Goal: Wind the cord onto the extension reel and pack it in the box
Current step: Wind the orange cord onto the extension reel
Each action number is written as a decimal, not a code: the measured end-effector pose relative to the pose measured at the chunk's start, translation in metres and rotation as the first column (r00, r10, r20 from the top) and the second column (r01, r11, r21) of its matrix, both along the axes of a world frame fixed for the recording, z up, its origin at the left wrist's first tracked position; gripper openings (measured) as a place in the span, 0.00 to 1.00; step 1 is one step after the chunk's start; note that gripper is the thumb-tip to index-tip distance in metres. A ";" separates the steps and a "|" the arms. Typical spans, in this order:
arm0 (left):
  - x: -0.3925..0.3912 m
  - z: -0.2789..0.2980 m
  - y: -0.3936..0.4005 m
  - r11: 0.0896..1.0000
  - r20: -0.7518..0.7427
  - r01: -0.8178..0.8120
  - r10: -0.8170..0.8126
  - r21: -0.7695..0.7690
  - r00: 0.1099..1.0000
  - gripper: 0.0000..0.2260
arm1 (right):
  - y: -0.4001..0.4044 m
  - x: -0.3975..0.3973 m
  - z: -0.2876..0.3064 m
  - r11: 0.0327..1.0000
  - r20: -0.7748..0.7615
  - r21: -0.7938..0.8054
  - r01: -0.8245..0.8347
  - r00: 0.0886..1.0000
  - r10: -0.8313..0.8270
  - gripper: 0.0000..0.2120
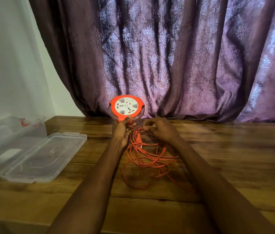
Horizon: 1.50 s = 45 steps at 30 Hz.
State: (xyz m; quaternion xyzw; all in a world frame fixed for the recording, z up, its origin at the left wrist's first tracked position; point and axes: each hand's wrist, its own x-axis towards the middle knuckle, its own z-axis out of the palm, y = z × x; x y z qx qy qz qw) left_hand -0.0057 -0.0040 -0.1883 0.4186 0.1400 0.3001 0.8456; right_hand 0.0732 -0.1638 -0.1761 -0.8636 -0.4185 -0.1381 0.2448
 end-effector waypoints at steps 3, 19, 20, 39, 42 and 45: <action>-0.001 0.000 0.002 1.000 0.003 0.010 -0.010 -0.007 1.000 0.07 | 0.010 -0.003 -0.006 0.999 0.072 -0.036 0.004 0.997 -0.001 0.17; 0.002 -0.001 0.013 0.996 0.041 0.050 -0.048 -0.069 0.998 0.05 | -0.012 0.019 -0.020 0.854 -0.578 0.517 -0.058 0.713 0.398 0.18; 0.001 -0.001 0.012 0.996 0.042 0.053 -0.050 -0.074 0.998 0.05 | -0.010 0.018 -0.017 0.860 -0.572 0.507 -0.063 0.722 0.390 0.13; -0.006 0.007 0.000 0.994 0.170 0.112 -0.108 -0.013 0.979 0.08 | 0.008 0.032 0.004 0.897 -0.715 0.375 -0.236 0.542 0.442 0.13; -0.006 0.008 -0.002 0.994 0.199 0.111 -0.109 0.000 0.974 0.10 | 0.011 0.026 0.001 0.839 -0.687 0.521 -0.154 0.508 0.520 0.09; -0.006 0.008 -0.004 0.998 0.212 0.066 -0.065 0.000 0.975 0.14 | 0.009 0.022 -0.002 0.785 -0.635 0.604 -0.134 0.514 0.577 0.06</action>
